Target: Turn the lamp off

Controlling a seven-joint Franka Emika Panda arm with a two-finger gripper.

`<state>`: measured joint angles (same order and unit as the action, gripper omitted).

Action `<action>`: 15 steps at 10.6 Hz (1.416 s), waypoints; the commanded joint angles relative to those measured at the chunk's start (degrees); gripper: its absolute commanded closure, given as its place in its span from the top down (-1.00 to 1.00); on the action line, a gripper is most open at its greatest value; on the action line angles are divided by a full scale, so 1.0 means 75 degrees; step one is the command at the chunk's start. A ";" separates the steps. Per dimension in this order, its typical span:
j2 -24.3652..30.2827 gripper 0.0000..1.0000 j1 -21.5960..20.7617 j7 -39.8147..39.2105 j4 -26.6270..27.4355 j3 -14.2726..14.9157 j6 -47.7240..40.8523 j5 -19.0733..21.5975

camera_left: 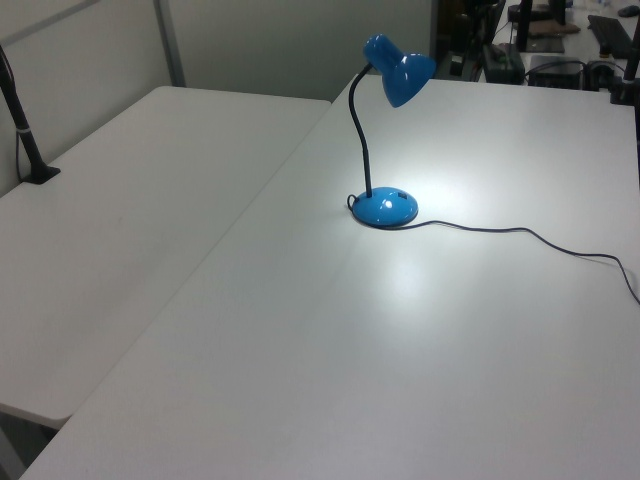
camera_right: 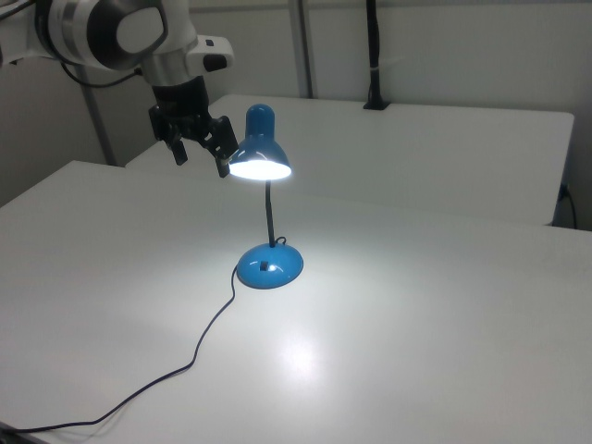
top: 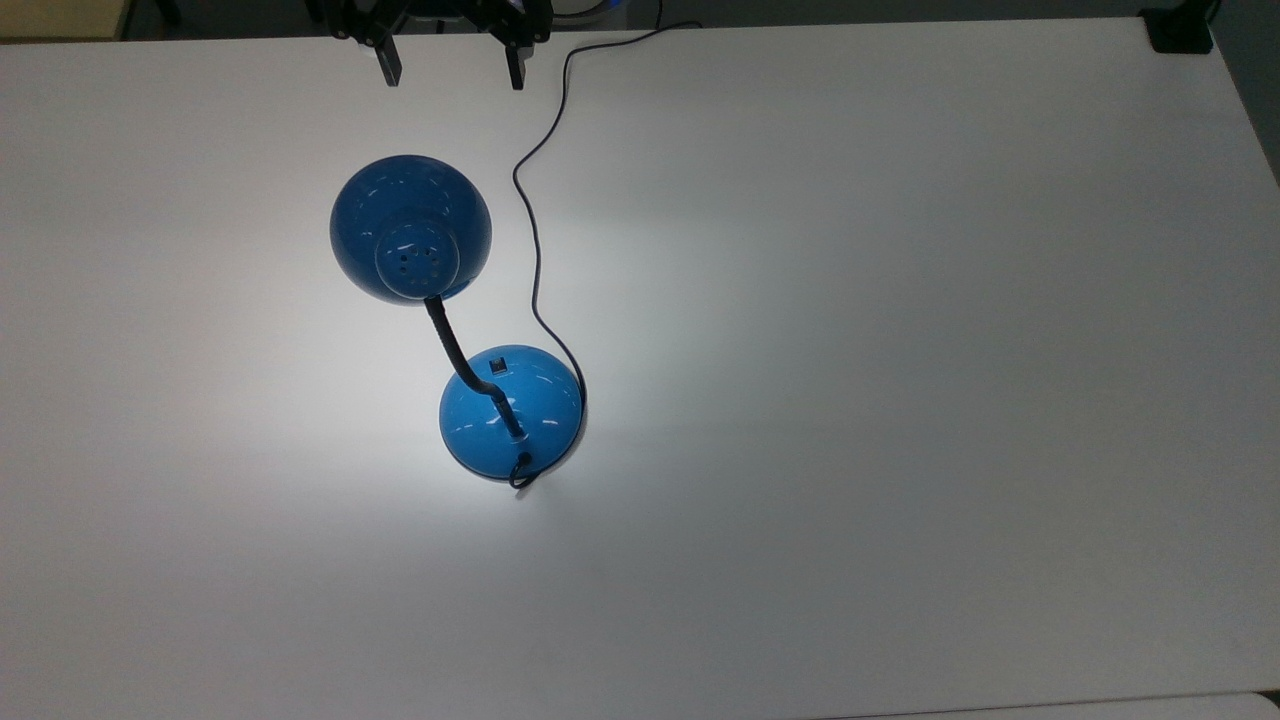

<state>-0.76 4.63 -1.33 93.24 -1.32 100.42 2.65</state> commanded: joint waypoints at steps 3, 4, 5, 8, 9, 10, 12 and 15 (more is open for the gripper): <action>-0.0028 1.00 0.0003 0.0048 -0.0057 -0.0023 -0.0112 0.0034; -0.0028 1.00 0.0015 0.0048 -0.0069 -0.0023 -0.0112 0.0034; -0.0017 1.00 0.0015 0.0037 -0.0057 -0.0023 -0.0124 0.0034; 0.0030 1.00 0.0062 -0.0686 -0.0057 -0.0011 -0.0567 0.0034; 0.0030 1.00 0.0062 -0.1142 -0.0057 0.0012 -0.0825 0.0011; 0.0042 1.00 0.0062 -0.1797 -0.0022 0.0036 -0.1024 -0.0152; 0.0042 1.00 0.0108 -0.3402 0.0107 0.0059 -0.1108 -0.0469; 0.0054 1.00 0.0156 -0.3854 0.0865 0.0048 -0.0981 -0.0750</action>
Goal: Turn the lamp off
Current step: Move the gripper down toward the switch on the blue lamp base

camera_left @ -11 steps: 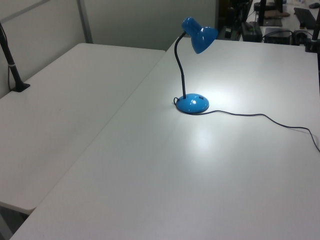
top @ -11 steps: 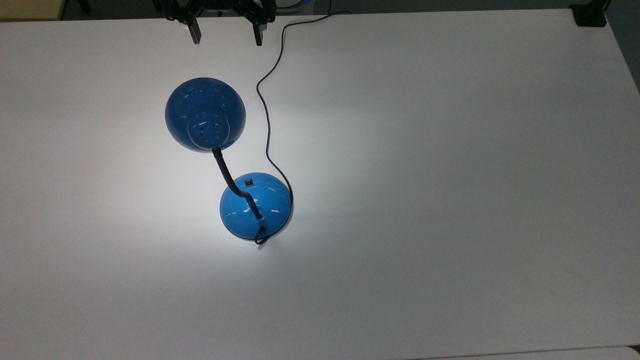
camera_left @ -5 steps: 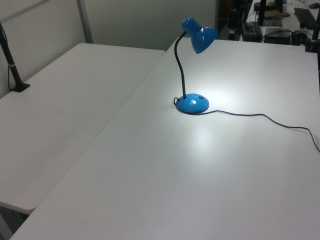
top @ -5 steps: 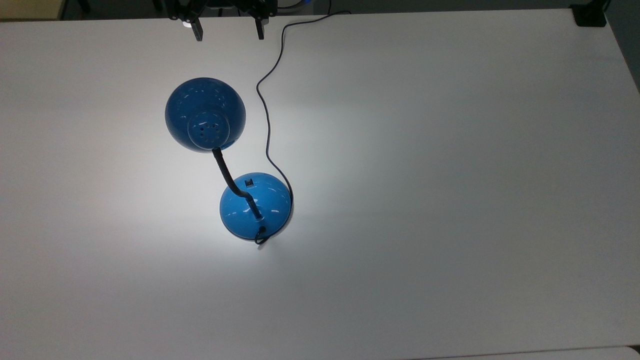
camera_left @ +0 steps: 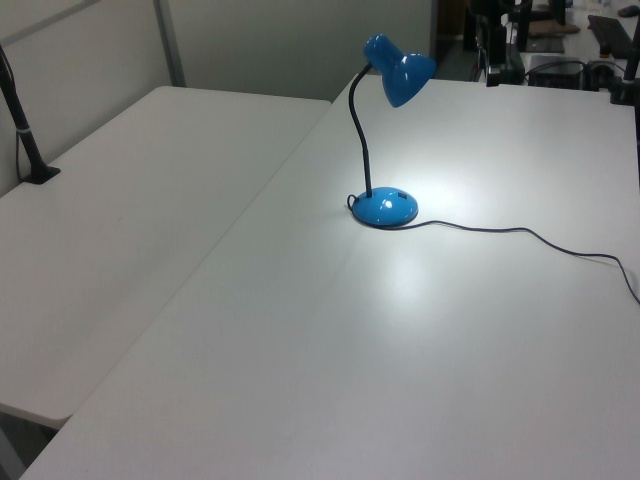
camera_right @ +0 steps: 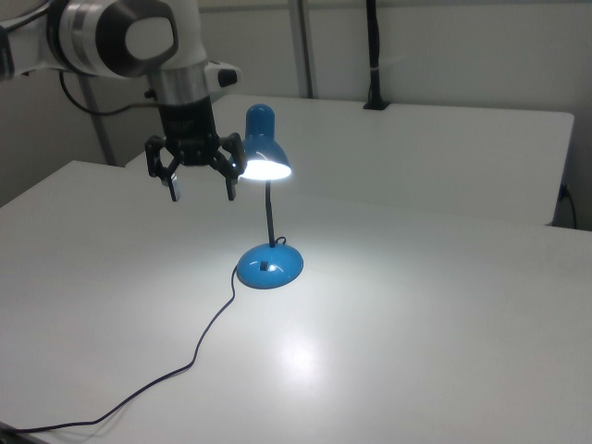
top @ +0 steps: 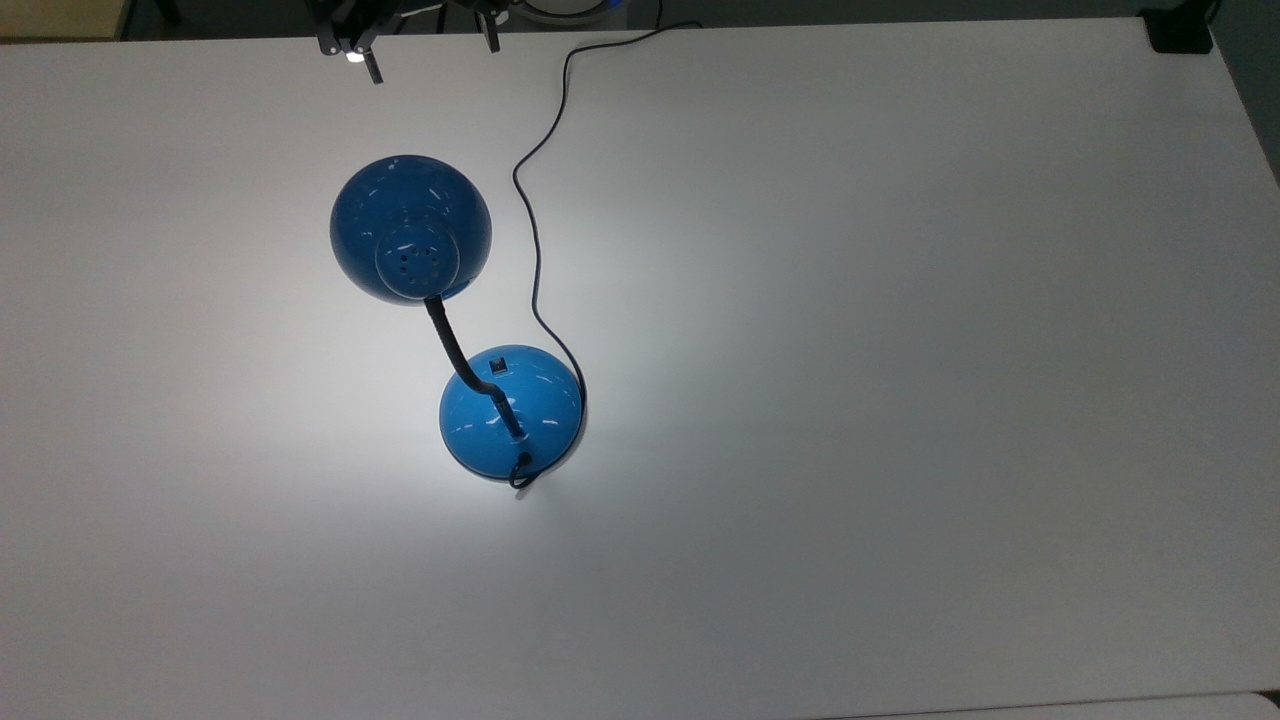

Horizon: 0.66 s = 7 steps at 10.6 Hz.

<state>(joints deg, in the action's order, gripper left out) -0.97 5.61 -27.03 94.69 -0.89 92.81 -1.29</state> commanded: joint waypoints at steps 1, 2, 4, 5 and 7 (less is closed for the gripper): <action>0.0083 0.98 0.0025 -0.0485 0.1023 -0.0021 0.0291 -0.0250; 0.0106 0.72 0.0037 -0.0672 0.1445 -0.0021 0.0874 -0.0216; 0.0118 0.00 0.0084 -0.0581 0.1986 -0.0021 0.1708 -0.0099; 0.0106 -0.52 0.0072 -0.0475 0.2220 -0.0021 0.2094 -0.0028; 0.0083 -1.00 0.0037 -0.0020 0.2875 -0.0068 0.3322 -0.0016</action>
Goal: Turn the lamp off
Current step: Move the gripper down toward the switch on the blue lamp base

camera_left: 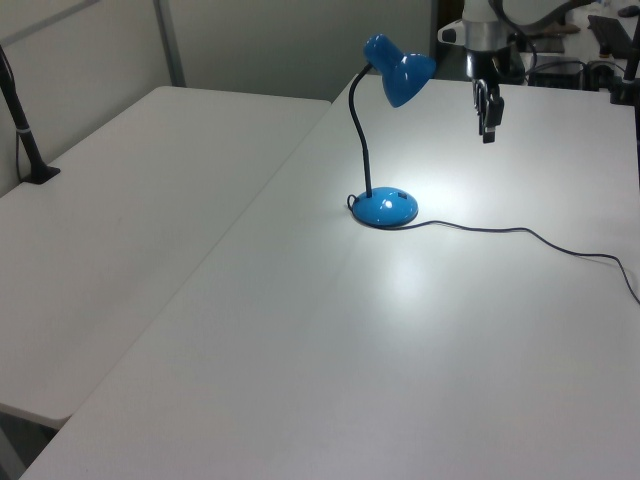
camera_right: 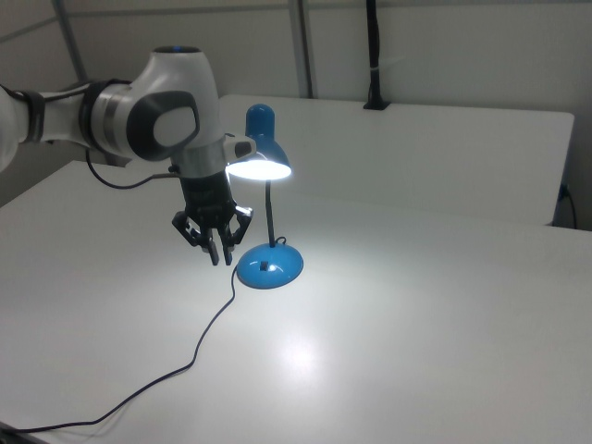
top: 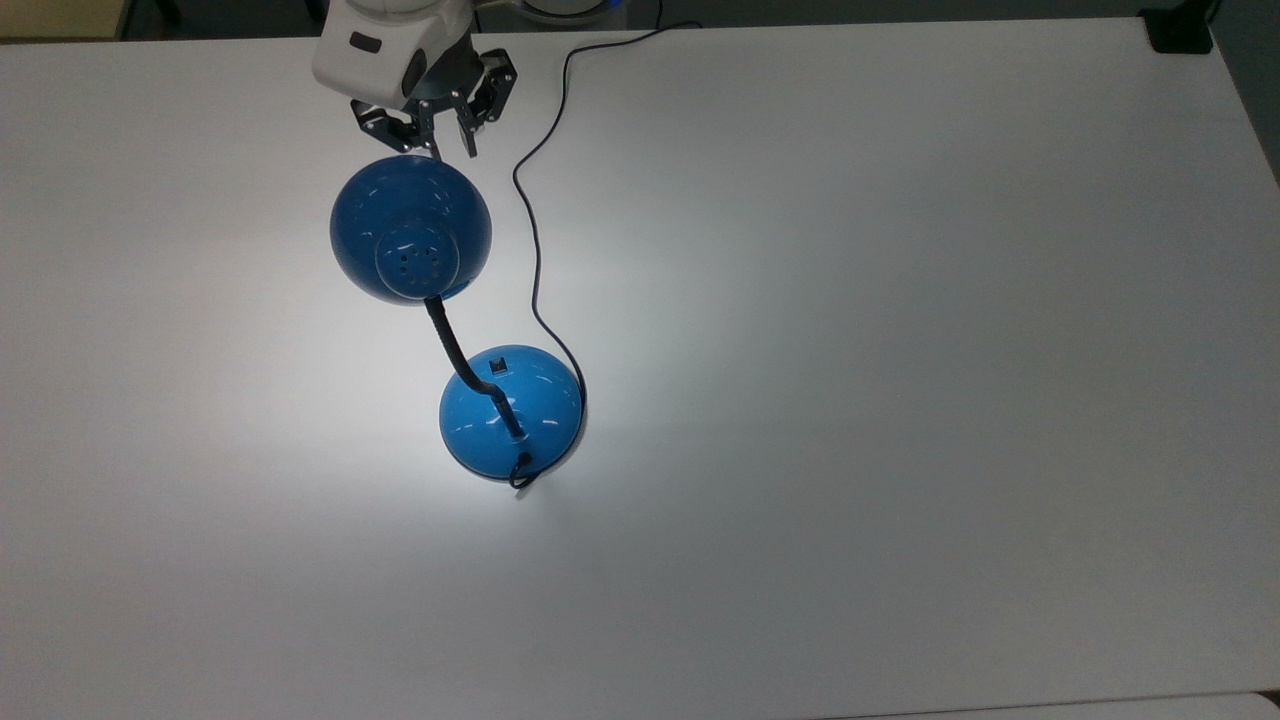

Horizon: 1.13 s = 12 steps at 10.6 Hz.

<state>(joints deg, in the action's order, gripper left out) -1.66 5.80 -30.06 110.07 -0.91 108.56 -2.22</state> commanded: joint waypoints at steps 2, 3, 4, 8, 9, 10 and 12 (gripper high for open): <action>0.0046 -1.00 -0.0105 0.1202 0.1551 -0.0090 0.3012 0.0108; -0.0187 -1.00 -0.0233 0.1740 0.1775 -0.0102 0.3938 0.0108; -0.0479 -1.00 -0.0316 0.2210 0.1800 -0.0113 0.4632 0.0108; -0.1184 -1.00 -0.0433 0.3138 0.1789 -0.0113 0.6242 0.0108; -0.1266 -1.00 -0.0492 0.3245 0.1789 -0.0113 0.6454 0.0108; -0.1372 -1.00 -0.0504 0.3338 0.1789 -0.0113 0.6676 0.0108; -0.1525 -1.00 -0.0504 0.3444 0.1777 -0.0102 0.7040 0.0108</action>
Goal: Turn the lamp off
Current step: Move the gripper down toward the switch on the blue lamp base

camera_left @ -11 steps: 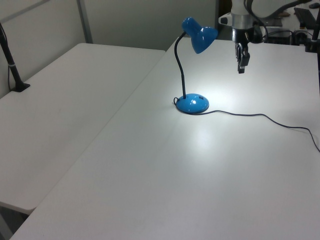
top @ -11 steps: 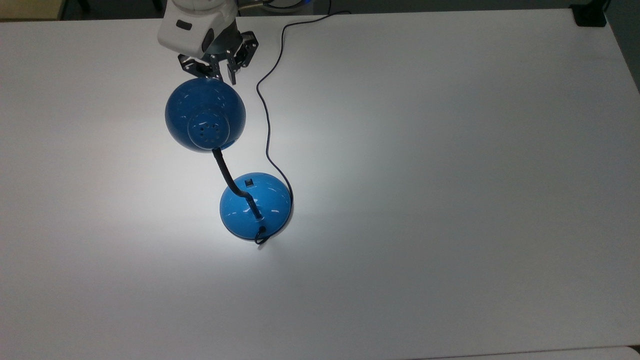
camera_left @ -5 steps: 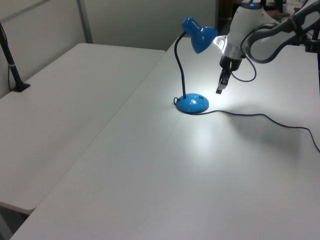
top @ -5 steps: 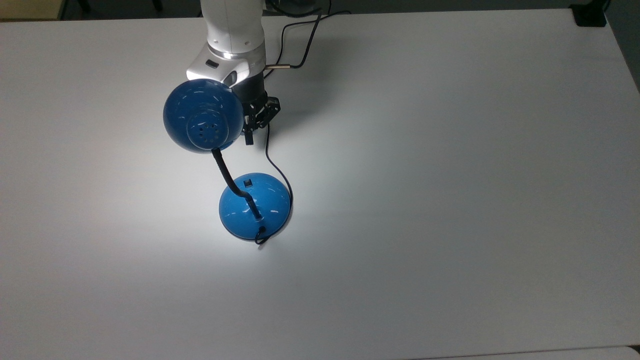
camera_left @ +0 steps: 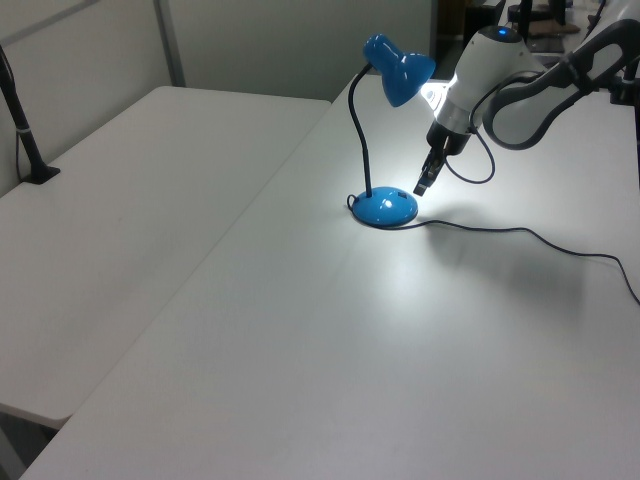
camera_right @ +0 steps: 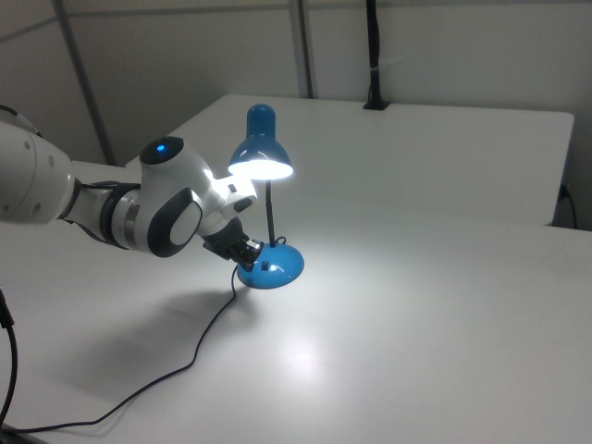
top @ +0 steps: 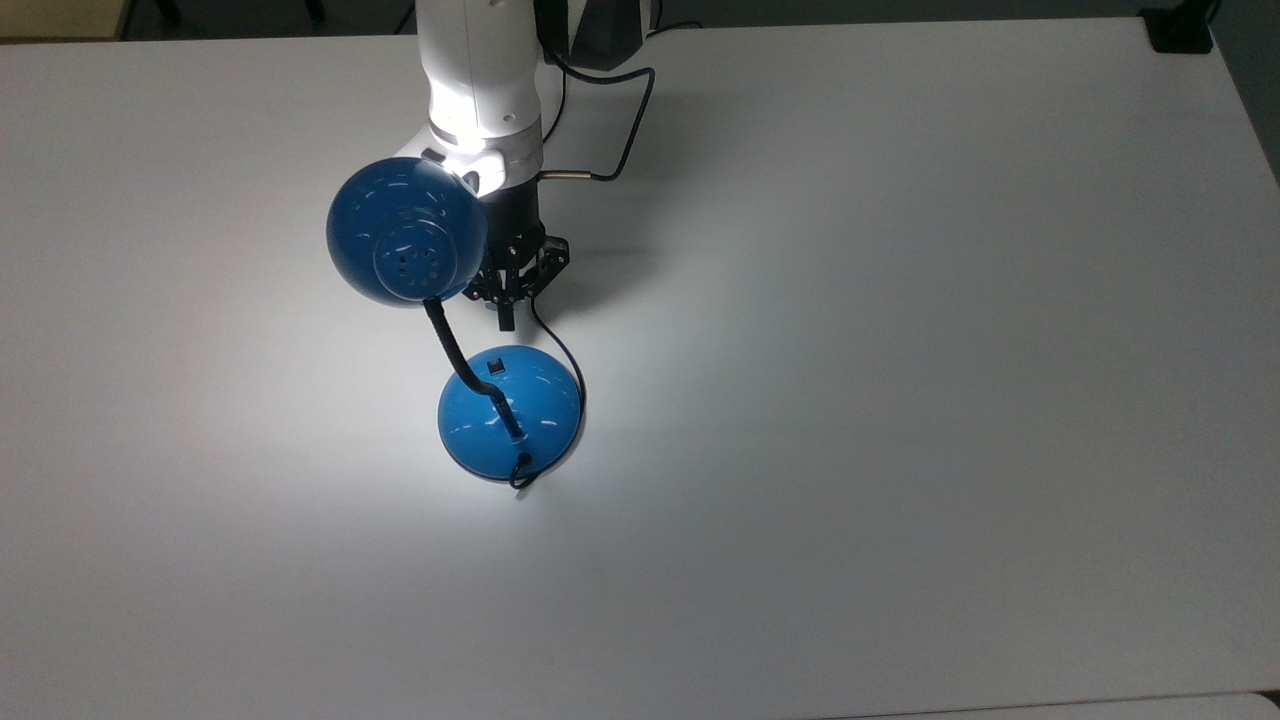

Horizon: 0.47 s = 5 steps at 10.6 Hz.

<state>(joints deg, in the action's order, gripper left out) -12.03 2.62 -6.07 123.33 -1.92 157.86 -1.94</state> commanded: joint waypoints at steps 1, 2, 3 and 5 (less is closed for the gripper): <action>-0.0223 -1.00 -0.0068 0.0259 -0.0037 0.0034 0.0503 0.0071; -0.0282 -1.00 -0.0068 0.0259 -0.0049 0.0034 0.0596 0.0071; -0.0364 -1.00 -0.0068 0.0259 -0.0049 0.0034 0.0759 0.0071; -0.0423 -1.00 -0.0010 0.0340 -0.0061 0.0034 0.1018 0.0071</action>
<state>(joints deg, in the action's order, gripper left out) -14.29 2.64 -5.02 123.24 -1.92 162.70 -1.93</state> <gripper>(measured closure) 0.991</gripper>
